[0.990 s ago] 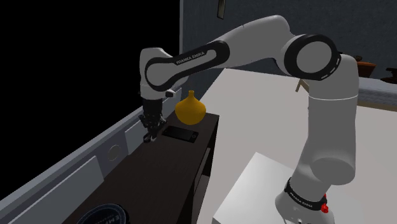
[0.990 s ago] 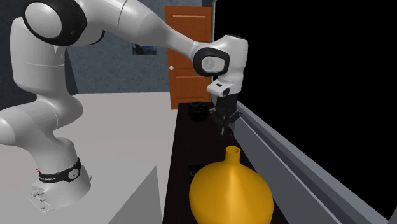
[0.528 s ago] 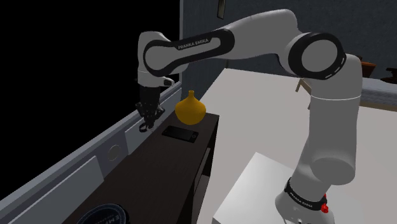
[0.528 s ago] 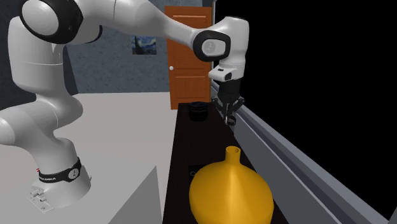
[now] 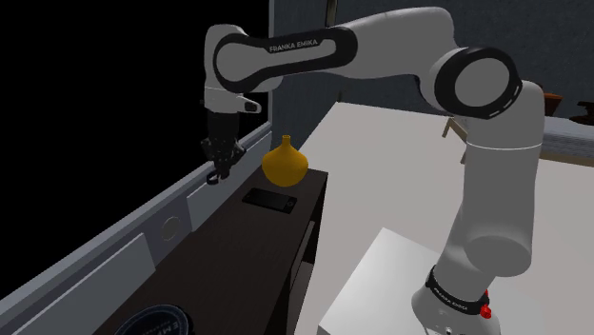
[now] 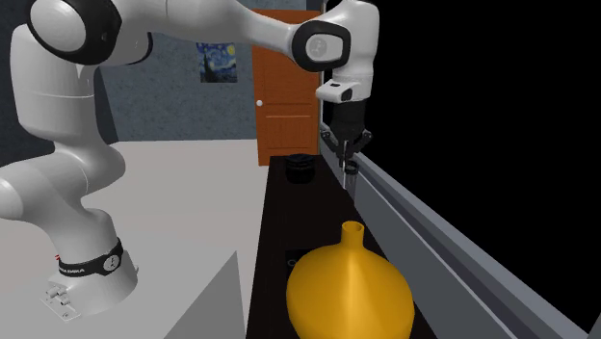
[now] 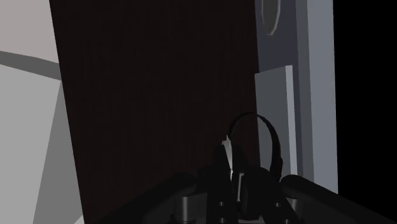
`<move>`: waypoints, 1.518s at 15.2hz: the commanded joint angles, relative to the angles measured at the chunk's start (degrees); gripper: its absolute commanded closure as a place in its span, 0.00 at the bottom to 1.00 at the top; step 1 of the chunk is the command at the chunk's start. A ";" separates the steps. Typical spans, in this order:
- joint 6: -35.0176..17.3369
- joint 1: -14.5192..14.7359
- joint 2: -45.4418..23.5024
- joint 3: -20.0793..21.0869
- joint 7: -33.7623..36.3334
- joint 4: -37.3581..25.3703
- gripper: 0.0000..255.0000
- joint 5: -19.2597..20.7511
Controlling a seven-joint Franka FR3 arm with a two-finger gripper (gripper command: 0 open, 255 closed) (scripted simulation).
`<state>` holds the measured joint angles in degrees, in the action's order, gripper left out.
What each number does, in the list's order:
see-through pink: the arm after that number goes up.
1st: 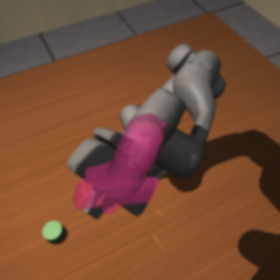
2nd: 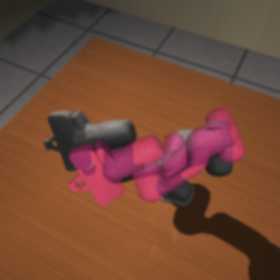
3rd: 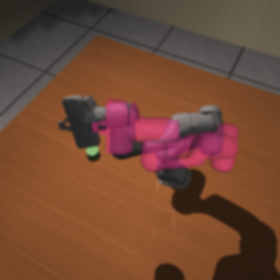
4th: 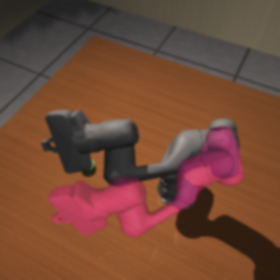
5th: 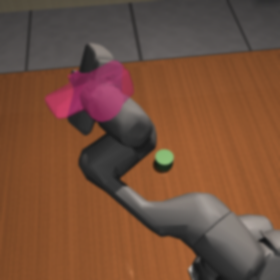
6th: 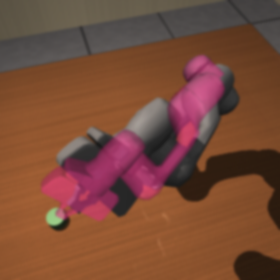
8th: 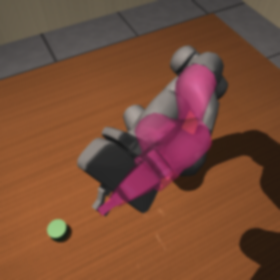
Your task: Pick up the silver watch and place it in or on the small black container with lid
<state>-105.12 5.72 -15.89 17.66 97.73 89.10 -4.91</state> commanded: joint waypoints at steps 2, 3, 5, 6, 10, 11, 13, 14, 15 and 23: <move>-0.16 1.41 0.94 0.86 2.30 0.65 1.00 -0.01; -0.55 2.12 1.36 1.30 3.44 1.29 1.00 -0.02; -1.27 3.58 2.04 2.18 5.77 2.33 1.00 0.03; -1.60 4.32 2.30 2.64 6.96 2.74 1.00 0.08; -2.70 7.40 2.76 4.46 11.90 3.63 1.00 0.53; -2.92 8.20 2.73 4.92 13.18 3.67 1.00 0.70; -3.31 9.85 2.50 5.82 15.78 3.53 1.00 1.14; -3.47 10.70 2.30 6.26 17.10 3.34 1.00 1.40; -3.61 11.57 2.05 6.69 18.43 3.09 1.00 1.69; -3.71 19.36 -2.12 9.63 29.45 -1.78 1.00 5.18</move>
<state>-109.22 24.03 -17.40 26.96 125.68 88.44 -0.23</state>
